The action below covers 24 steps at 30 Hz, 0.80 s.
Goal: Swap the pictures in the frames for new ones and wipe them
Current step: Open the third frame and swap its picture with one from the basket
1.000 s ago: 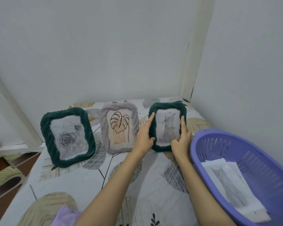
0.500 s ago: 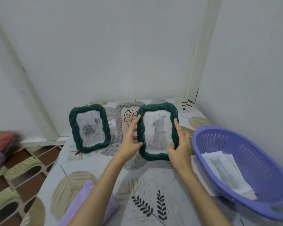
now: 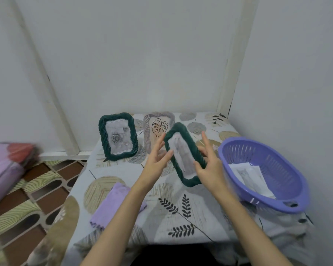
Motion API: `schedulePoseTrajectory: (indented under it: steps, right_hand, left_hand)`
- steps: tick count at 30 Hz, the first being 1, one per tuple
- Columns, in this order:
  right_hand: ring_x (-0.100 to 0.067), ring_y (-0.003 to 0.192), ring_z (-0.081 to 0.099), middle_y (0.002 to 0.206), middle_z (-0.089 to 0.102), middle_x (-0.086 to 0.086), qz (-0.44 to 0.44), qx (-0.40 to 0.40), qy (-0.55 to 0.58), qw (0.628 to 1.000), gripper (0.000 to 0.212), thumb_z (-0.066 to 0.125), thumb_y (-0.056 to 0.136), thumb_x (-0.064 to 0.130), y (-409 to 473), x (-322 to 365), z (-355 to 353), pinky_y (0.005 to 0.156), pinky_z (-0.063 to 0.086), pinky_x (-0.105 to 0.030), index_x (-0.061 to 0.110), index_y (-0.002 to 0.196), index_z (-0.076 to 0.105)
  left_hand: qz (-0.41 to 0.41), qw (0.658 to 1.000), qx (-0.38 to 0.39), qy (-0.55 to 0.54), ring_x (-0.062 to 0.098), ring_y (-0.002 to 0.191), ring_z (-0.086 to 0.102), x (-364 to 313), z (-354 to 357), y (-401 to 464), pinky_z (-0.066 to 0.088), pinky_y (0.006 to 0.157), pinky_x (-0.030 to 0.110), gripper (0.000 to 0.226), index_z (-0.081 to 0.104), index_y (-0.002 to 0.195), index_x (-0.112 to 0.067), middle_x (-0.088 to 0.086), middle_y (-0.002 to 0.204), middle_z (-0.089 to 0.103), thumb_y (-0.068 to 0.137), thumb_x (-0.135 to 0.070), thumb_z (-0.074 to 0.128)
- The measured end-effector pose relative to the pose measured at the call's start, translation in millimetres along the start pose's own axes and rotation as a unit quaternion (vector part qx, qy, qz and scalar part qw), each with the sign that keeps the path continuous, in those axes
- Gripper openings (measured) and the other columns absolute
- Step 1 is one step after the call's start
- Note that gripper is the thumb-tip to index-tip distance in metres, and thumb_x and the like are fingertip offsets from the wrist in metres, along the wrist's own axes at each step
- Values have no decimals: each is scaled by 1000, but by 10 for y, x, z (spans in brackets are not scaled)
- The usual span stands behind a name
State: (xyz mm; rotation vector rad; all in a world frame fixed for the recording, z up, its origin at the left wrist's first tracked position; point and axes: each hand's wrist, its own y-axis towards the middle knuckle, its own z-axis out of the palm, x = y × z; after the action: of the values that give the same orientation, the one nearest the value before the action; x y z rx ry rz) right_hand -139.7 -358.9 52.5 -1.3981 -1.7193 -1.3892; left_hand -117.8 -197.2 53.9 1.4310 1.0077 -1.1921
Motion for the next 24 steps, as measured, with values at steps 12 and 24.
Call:
schedulePoseTrajectory:
  steps: [12, 24]
  right_hand:
    - [-20, 87, 64, 105, 63, 4, 11, 101, 87, 991, 46, 62, 86, 6, -447, 105, 298, 75, 55, -27, 33, 121, 52]
    - [-19, 132, 32, 142, 31, -3, 118, 125, -57, 984, 63, 63, 82, 47, -151, -338, 158, 110, 31, -42, 37, 139, 37]
  left_hand:
    - [-43, 992, -116, -15, 2, 95, 59, 258, -82, -327, 53, 78, 22, 86, 6, 147, -33, 1, 131, 53, 87, 5, 55]
    - [-94, 983, -41, -155, 21, 92, 65, 241, -264, -376, 56, 65, 32, 82, 30, 139, -39, 8, 121, 61, 83, 19, 47]
